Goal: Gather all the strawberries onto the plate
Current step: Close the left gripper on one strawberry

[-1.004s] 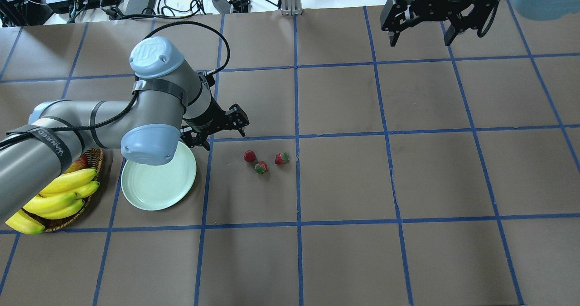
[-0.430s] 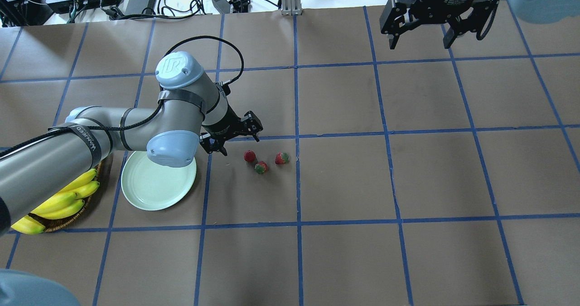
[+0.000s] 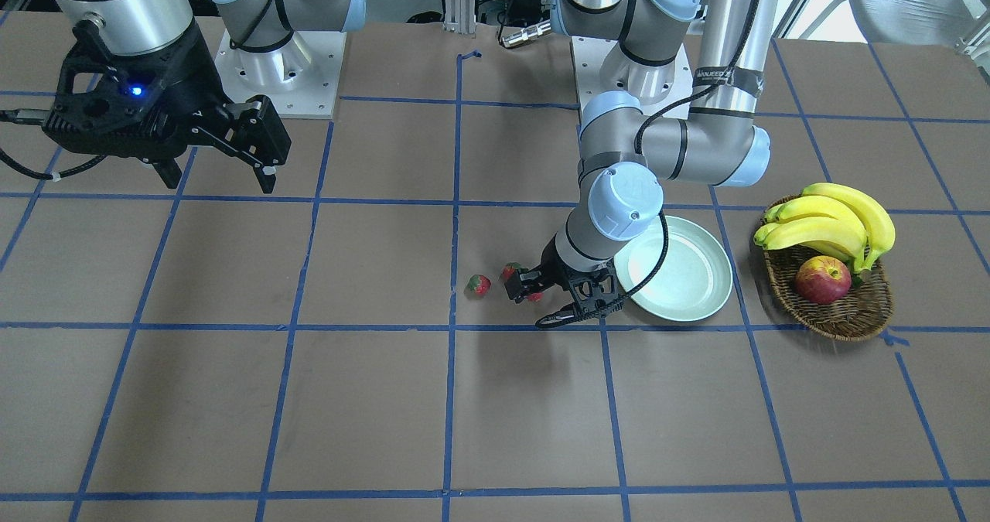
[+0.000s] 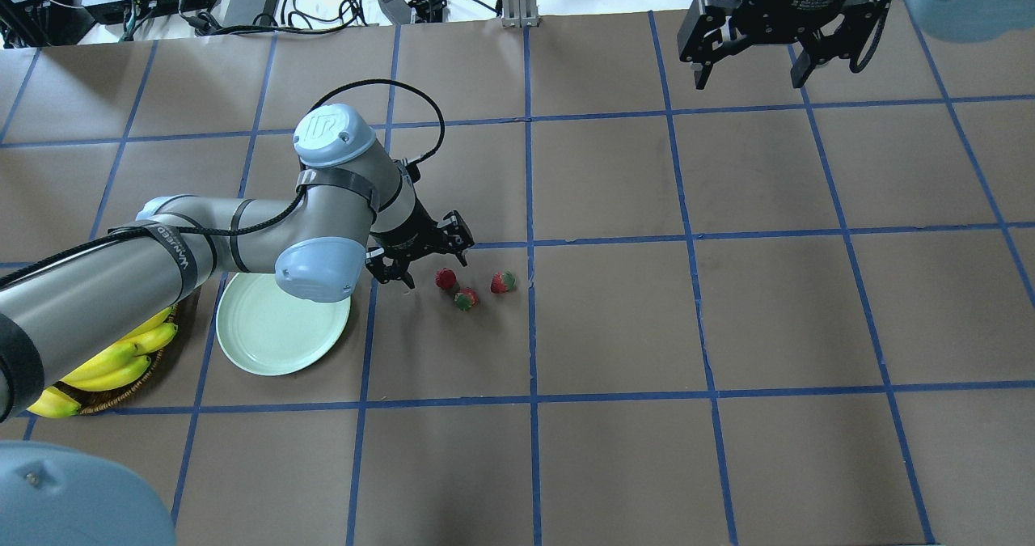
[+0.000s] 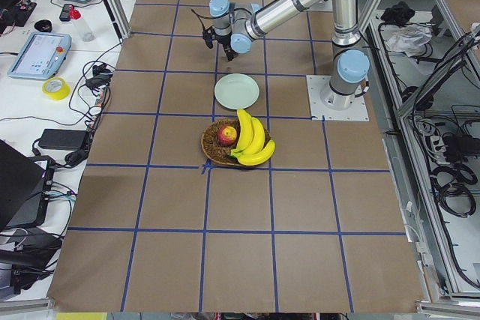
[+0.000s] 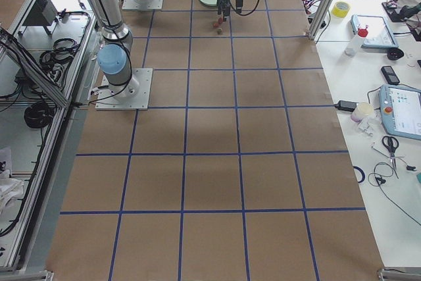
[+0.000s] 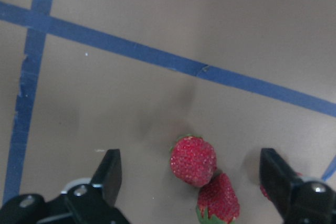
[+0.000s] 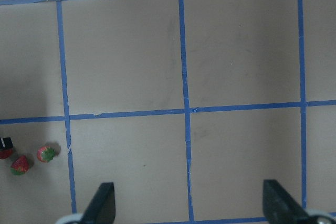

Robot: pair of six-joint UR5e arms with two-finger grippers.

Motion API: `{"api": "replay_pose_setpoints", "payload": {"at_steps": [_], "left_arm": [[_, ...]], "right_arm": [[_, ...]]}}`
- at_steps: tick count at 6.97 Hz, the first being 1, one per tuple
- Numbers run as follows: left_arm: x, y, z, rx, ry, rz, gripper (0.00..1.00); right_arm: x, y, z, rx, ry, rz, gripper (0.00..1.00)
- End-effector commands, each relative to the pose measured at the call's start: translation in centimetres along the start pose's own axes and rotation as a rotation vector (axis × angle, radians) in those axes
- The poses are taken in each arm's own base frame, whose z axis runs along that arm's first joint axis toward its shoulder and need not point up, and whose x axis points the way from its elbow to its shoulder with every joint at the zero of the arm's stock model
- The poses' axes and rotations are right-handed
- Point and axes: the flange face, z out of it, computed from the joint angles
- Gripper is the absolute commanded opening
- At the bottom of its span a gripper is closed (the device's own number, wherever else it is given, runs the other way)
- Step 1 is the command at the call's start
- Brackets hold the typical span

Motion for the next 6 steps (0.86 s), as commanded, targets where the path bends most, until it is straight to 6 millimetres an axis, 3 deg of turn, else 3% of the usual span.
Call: {"api": "replay_pose_setpoints", "payload": {"at_steps": [1, 2, 3, 5, 6], "left_arm": [[0.1, 0.3, 0.7, -0.017, -0.008, -0.004, 0.75], [0.1, 0.2, 0.7, -0.015, -0.009, -0.004, 0.32], [0.1, 0.2, 0.7, -0.015, -0.010, -0.004, 0.04], [0.2, 0.1, 0.1, -0.002, -0.008, 0.012, 0.00], [0.4, 0.1, -1.4, 0.027, -0.001, 0.021, 0.00]], "right_arm": [[0.0, 0.1, -0.1, -0.001, 0.001, 0.000, 1.00], [0.0, 0.1, -0.1, -0.001, -0.001, 0.000, 1.00], [0.0, 0.1, 0.0, -0.002, 0.002, -0.002, 1.00], [0.0, 0.1, 0.0, -0.003, -0.002, 0.000, 1.00], [0.0, 0.1, 0.0, -0.002, -0.001, -0.002, 1.00]]}}
